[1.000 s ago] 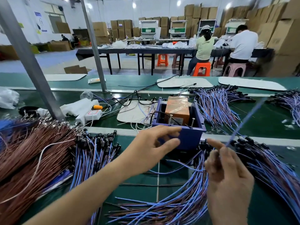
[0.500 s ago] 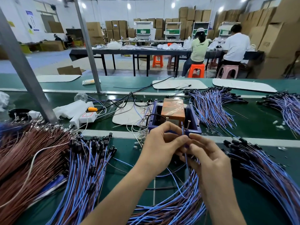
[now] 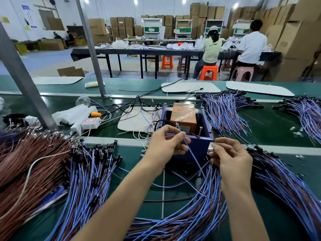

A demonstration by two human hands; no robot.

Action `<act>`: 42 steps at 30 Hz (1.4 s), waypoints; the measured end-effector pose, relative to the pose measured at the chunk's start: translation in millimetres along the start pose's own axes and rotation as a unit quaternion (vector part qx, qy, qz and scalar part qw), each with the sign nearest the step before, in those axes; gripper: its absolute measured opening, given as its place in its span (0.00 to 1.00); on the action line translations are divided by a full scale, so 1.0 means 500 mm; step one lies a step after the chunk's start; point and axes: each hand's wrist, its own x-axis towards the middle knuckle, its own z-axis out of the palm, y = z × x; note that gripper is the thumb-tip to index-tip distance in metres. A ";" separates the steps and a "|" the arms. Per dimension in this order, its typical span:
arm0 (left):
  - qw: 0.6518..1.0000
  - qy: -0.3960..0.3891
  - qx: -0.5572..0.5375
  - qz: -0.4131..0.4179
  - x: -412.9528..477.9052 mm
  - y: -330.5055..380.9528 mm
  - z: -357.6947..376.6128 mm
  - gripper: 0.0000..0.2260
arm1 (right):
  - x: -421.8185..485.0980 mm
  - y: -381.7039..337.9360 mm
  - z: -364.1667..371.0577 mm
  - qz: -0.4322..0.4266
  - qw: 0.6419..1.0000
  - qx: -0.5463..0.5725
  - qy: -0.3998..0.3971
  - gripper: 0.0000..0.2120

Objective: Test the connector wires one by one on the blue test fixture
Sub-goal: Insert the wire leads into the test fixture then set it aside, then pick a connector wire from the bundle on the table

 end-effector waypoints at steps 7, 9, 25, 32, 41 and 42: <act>0.974 0.045 0.223 0.002 0.057 -0.014 -0.077 0.07 | 0.066 0.006 -0.045 -0.005 0.983 -0.178 -0.054 0.11; 0.959 0.062 0.276 0.013 0.069 -0.016 -0.086 0.07 | 0.079 -0.005 -0.040 -0.019 0.977 -0.201 -0.073 0.10; 0.894 0.037 0.443 0.065 0.101 -0.009 -0.081 0.06 | 0.130 0.004 0.004 -0.062 0.945 -0.308 -0.087 0.06; 0.880 0.035 0.468 0.078 0.110 -0.005 -0.077 0.08 | 0.134 0.001 0.008 -0.083 0.936 -0.329 -0.093 0.06; 0.866 0.016 0.490 0.100 0.107 0.005 -0.077 0.07 | 0.141 0.010 0.009 -0.079 0.935 -0.335 -0.082 0.08; 0.865 0.013 0.492 0.101 0.106 0.007 -0.078 0.07 | 0.141 0.010 0.009 -0.078 0.935 -0.335 -0.081 0.08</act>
